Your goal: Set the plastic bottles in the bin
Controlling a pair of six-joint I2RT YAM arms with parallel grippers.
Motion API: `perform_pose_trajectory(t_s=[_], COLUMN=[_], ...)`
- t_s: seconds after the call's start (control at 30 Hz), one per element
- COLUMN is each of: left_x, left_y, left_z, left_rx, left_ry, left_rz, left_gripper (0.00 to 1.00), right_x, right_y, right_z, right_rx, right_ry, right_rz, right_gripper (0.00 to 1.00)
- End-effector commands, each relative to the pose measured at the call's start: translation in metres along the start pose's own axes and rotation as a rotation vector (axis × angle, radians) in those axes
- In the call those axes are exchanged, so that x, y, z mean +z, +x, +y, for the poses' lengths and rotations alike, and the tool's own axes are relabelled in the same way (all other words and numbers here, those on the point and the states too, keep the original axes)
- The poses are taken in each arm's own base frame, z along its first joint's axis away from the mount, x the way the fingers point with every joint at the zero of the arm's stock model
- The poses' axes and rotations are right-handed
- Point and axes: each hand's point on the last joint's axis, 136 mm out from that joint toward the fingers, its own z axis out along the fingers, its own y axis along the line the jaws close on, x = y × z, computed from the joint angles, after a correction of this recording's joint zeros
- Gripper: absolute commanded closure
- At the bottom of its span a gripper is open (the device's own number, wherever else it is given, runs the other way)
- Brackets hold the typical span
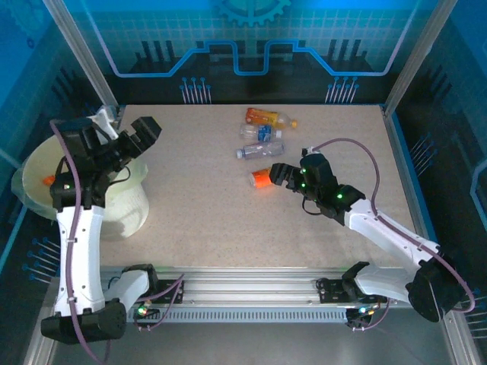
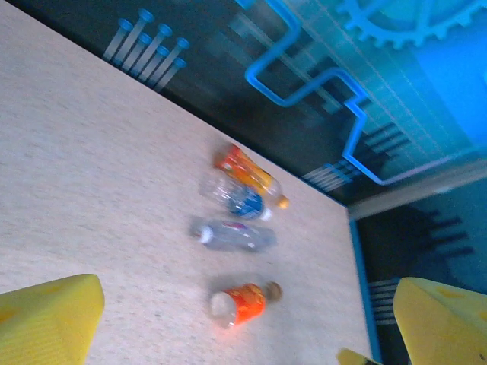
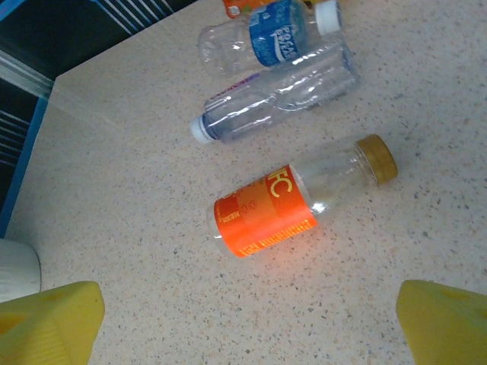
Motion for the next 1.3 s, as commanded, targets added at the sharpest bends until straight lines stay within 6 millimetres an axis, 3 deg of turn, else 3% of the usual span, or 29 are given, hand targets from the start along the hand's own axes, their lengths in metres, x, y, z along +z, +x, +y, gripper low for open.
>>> perform_pose_trajectory(t_s=[0.0, 0.13, 0.37, 0.53, 0.67, 0.93, 1.17, 1.27], left_x=[0.004, 0.012, 0.015, 0.011, 0.009, 0.011, 0.016, 0.015], left_y=[0.006, 0.026, 0.046, 0.055, 0.057, 0.062, 0.067, 0.069], left_z=[-0.019, -0.008, 0.003, 0.004, 0.007, 0.013, 0.02, 0.012], left_rx=[-0.025, -0.049, -0.068, -0.04, -0.031, -0.033, -0.051, -0.043], left_ry=[0.127, 0.134, 0.151, 0.148, 0.142, 0.132, 0.118, 0.169], left_rz=[0.029, 0.096, 0.138, 0.155, 0.147, 0.149, 0.17, 0.184], left_gripper=[0.01, 0.01, 0.01, 0.01, 0.01, 0.01, 0.01, 0.01], right_x=[-0.001, 0.005, 0.028, 0.058, 0.088, 0.138, 0.154, 0.164], right_y=[-0.009, -0.013, -0.016, -0.02, -0.024, 0.006, 0.024, 0.036], right_z=[-0.012, -0.037, -0.048, -0.049, -0.047, -0.069, -0.092, -0.1], right_rx=[0.106, 0.223, 0.388, 0.496, 0.473, 0.585, 0.672, 0.764], right_ry=[0.072, 0.201, 0.317, 0.363, 0.419, 0.523, 0.616, 0.601], right_rz=[0.006, 0.035, 0.038, 0.037, 0.082, 0.128, 0.13, 0.148], right_gripper=[0.0, 0.01, 0.02, 0.09, 0.14, 0.27, 0.27, 0.31])
